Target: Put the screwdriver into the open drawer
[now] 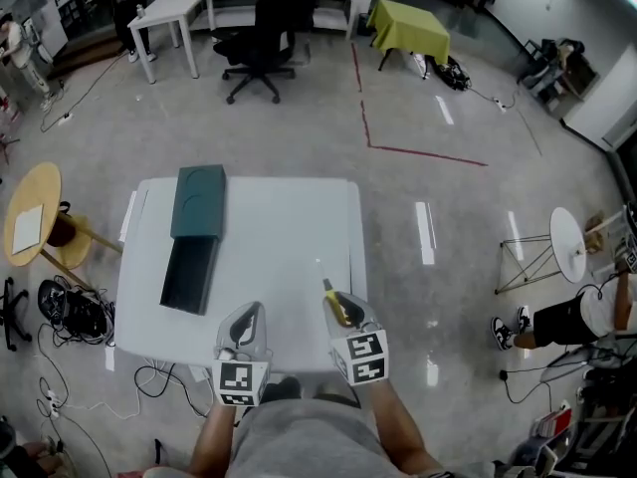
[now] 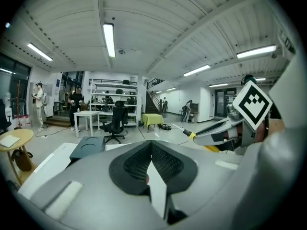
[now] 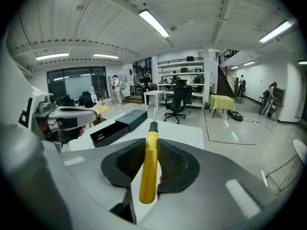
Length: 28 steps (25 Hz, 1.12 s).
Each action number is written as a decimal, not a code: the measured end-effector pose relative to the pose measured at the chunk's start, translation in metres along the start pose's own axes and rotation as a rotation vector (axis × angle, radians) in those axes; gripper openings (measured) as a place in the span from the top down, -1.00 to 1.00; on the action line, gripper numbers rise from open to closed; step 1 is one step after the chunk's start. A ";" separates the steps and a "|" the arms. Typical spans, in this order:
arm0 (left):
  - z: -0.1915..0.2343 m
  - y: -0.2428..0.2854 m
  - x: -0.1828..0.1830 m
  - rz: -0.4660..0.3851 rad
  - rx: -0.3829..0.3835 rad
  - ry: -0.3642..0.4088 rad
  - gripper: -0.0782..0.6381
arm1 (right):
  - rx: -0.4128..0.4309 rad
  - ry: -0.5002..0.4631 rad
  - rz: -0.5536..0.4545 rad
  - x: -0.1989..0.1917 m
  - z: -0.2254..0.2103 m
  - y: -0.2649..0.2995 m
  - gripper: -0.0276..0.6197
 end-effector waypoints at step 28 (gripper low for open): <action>0.030 0.010 -0.010 -0.001 0.036 -0.011 0.75 | 0.075 -0.022 -0.018 0.024 0.022 0.038 0.66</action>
Point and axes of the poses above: the fingertips, and each gripper's own axes: y forward along the fingers, z to its left, x out of its top, the point moved 8 cm from there along -y, backward along the fingers, and after that the axes turned 13 degrees about y, right-handed, at the moved point
